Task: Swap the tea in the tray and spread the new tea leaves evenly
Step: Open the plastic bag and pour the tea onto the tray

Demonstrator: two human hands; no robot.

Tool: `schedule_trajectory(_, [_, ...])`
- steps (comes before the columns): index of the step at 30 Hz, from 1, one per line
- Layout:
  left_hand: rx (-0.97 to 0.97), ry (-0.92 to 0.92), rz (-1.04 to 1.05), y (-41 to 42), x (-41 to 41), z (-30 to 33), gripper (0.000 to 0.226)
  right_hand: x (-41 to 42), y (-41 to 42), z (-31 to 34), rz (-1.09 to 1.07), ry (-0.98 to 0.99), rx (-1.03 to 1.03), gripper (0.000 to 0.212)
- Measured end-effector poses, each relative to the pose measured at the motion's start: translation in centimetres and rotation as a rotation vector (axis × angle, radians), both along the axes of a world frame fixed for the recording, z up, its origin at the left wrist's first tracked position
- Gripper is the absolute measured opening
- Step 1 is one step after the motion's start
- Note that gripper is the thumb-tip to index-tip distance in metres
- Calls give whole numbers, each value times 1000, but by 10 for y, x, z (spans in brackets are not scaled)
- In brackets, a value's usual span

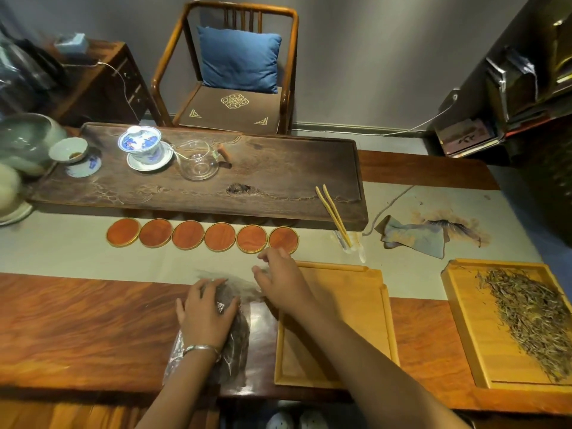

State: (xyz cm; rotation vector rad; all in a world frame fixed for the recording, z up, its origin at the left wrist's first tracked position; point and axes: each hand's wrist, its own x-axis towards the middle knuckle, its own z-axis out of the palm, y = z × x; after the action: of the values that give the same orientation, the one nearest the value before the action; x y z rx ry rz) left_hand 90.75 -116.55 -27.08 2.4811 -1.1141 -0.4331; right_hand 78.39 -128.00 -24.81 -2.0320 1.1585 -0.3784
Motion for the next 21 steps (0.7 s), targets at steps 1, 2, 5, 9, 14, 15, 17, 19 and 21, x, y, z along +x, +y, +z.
schedule_trajectory(1, [-34, 3, -15, 3, 2, 1, 44, 4, -4, 1, 16, 15, 5, 37])
schedule_trajectory(2, [-61, 11, -32, 5, 3, 3, 42, 7, -6, 3, 42, 34, 12, 40])
schedule_trajectory(5, [-121, 24, -64, 14, 3, 10, 43, 11, -8, 12, 184, 102, 50, 47])
schedule_trajectory(9, [-155, 35, -58, 24, -2, 23, 45, 8, 3, 31, 339, 162, 94, 57])
schedule_trajectory(14, [-181, 98, -92, 30, -12, 39, 53, -8, 28, 58, 336, 118, -15, 37])
schedule_trajectory(15, [-173, 107, -88, 31, -14, 42, 55, -12, 33, 61, 335, 128, -59, 41])
schedule_trajectory(17, [-158, 108, -96, 35, -19, 47, 58, -19, 44, 67, 338, 166, -152, 44])
schedule_trajectory(19, [-177, 99, -119, 38, -25, 52, 57, -24, 53, 70, 304, 163, -193, 30])
schedule_trajectory(21, [-191, 117, -134, 40, -29, 60, 57, -27, 60, 74, 232, 127, -185, 23])
